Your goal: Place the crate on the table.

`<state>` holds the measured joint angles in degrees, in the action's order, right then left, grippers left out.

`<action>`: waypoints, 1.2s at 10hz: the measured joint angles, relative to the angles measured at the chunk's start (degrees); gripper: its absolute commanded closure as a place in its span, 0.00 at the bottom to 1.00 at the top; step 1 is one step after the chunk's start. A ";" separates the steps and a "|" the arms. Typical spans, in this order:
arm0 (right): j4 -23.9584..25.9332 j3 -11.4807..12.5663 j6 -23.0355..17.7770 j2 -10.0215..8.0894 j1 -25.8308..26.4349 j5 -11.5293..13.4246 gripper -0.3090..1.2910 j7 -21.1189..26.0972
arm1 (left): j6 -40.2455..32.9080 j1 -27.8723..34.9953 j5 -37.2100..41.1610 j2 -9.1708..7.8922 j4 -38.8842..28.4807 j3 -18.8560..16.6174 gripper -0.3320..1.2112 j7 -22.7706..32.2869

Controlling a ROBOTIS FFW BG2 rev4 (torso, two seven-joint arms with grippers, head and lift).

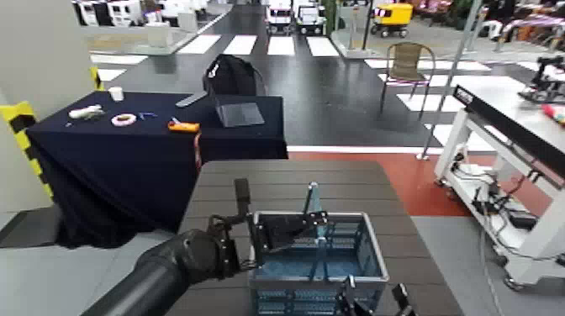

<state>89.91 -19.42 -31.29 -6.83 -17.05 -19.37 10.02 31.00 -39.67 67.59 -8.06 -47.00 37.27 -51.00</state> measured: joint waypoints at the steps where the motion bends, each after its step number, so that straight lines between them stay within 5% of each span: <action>1: 0.01 0.03 0.00 -0.02 -0.05 -0.05 0.28 0.00 | -0.82 0.23 -0.04 -0.11 -0.15 -0.52 0.24 0.17; 4: 0.16 0.16 0.25 -0.03 -0.19 -0.14 0.28 -0.09 | -3.34 3.58 -2.66 -1.46 -4.36 -5.42 0.24 3.58; 8: 0.24 0.41 0.27 0.06 -0.42 -0.14 0.28 -0.09 | -7.93 17.53 -10.69 -4.30 -23.60 -18.56 0.25 17.84; 12: 0.40 0.84 0.33 -0.03 -0.73 -0.14 0.28 -0.09 | -18.43 31.08 -26.28 -3.45 -37.43 -26.92 0.26 29.69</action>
<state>90.31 -18.58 -30.96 -6.85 -17.78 -19.51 9.93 12.56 -8.60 41.30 -11.51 -84.43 10.35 -21.31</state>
